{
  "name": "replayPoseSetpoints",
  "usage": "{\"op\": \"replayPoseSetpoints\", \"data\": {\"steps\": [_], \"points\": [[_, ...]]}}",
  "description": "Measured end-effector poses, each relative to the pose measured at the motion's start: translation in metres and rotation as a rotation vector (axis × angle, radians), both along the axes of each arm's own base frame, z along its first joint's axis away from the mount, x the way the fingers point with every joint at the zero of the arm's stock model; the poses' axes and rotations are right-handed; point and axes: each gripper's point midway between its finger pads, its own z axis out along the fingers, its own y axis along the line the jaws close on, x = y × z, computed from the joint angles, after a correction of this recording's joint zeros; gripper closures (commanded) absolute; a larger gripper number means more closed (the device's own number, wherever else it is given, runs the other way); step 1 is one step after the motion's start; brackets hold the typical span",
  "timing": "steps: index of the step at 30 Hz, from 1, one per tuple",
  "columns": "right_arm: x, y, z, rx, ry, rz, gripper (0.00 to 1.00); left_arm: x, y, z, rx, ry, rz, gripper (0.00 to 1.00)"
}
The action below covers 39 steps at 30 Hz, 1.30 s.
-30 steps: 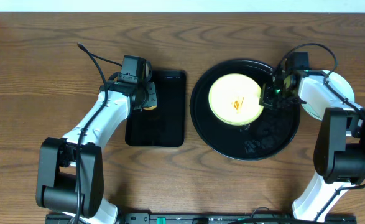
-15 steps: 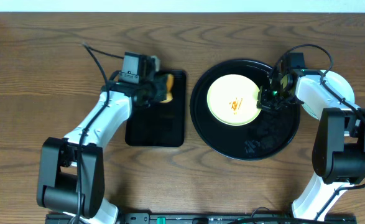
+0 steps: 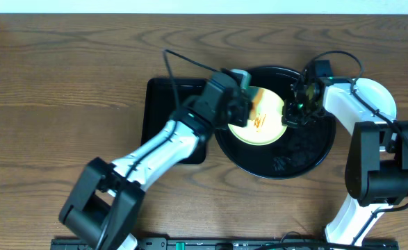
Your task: Clean dirty plates on tray and stack at the side
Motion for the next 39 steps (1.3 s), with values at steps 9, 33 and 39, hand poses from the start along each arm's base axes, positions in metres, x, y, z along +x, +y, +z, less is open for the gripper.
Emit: {"op": "replayPoseSetpoints", "data": {"steps": [9, 33, 39], "points": [[-0.011, 0.016, 0.0, -0.003, 0.031, 0.047, 0.99, -0.015, -0.026, -0.049, 0.051, 0.066, -0.009, 0.93], [-0.017, 0.029, 0.0, -0.01, 0.039, 0.087, 0.99, -0.019, 0.001, -0.118, 0.236, 0.196, 0.075, 0.93], [-0.018, 0.03, 0.0, -0.004, 0.042, 0.088, 0.99, 0.012, 0.042, -0.113, 0.27, 0.176, 0.197, 0.92]]}}
